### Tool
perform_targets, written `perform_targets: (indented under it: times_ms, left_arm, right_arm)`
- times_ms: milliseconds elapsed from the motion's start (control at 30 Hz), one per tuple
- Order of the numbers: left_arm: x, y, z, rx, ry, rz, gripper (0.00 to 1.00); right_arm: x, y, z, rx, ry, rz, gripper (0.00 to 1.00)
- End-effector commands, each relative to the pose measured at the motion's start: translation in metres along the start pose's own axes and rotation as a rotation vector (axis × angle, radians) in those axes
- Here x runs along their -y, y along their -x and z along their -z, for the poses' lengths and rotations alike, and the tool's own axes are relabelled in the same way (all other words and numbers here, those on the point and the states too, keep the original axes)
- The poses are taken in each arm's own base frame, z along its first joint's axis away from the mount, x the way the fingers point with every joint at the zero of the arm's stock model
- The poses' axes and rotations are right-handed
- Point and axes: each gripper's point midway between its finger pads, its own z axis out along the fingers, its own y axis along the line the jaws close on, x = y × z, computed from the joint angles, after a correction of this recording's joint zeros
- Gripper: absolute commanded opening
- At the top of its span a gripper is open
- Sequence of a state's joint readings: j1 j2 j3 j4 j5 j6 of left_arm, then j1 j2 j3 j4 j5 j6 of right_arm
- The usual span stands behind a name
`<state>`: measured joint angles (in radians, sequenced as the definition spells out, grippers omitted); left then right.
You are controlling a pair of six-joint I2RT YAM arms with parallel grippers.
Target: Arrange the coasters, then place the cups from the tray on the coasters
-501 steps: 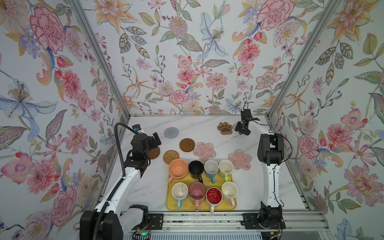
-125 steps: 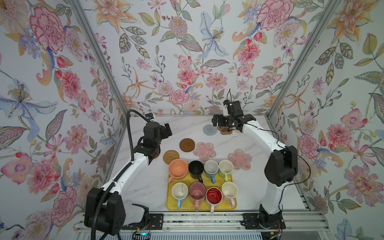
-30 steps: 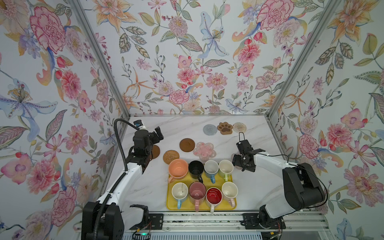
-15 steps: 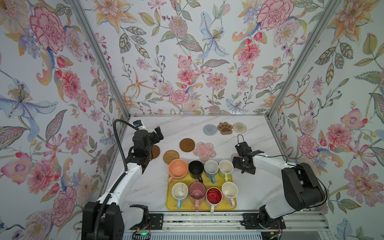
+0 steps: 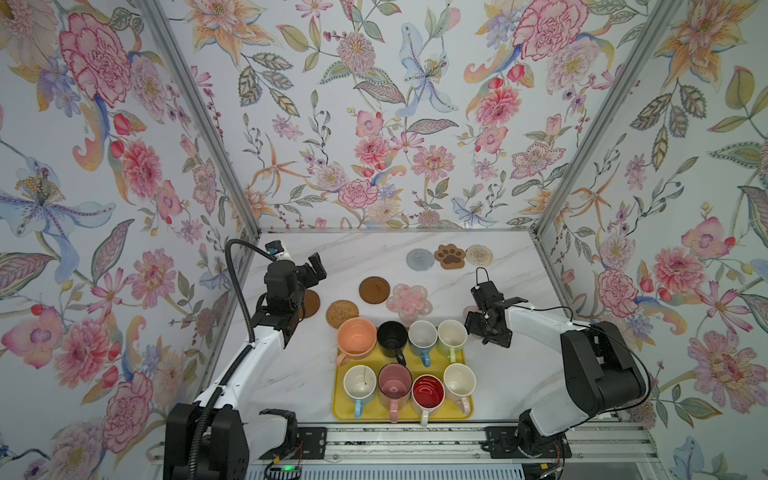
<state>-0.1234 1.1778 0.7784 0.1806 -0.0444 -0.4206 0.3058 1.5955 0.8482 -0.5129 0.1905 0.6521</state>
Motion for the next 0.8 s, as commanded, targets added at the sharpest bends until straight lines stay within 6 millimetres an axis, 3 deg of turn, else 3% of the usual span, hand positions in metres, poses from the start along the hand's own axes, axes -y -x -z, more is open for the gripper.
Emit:
perform_targets:
  times_ms: [0, 333, 667, 767]
  left_arm:
    - [-0.003, 0.002, 0.002, 0.01, -0.006, 0.018, 0.99]
    - [-0.009, 0.007, 0.007, 0.025, 0.008, 0.019, 0.99]
    - [-0.013, 0.011, 0.013, 0.035, 0.017, 0.022, 0.99]
    - [-0.014, 0.012, 0.013, 0.038, 0.015, 0.024, 0.99]
  right_arm:
    - [0.016, 0.018, -0.015, 0.025, -0.055, -0.01, 0.92]
    - [0.028, 0.05, -0.031, 0.017, -0.036, -0.041, 0.91]
    - [0.012, 0.081, -0.041, 0.019, 0.002, -0.031, 0.9]
    - [0.007, 0.089, -0.035, 0.037, 0.02, -0.03, 0.9]
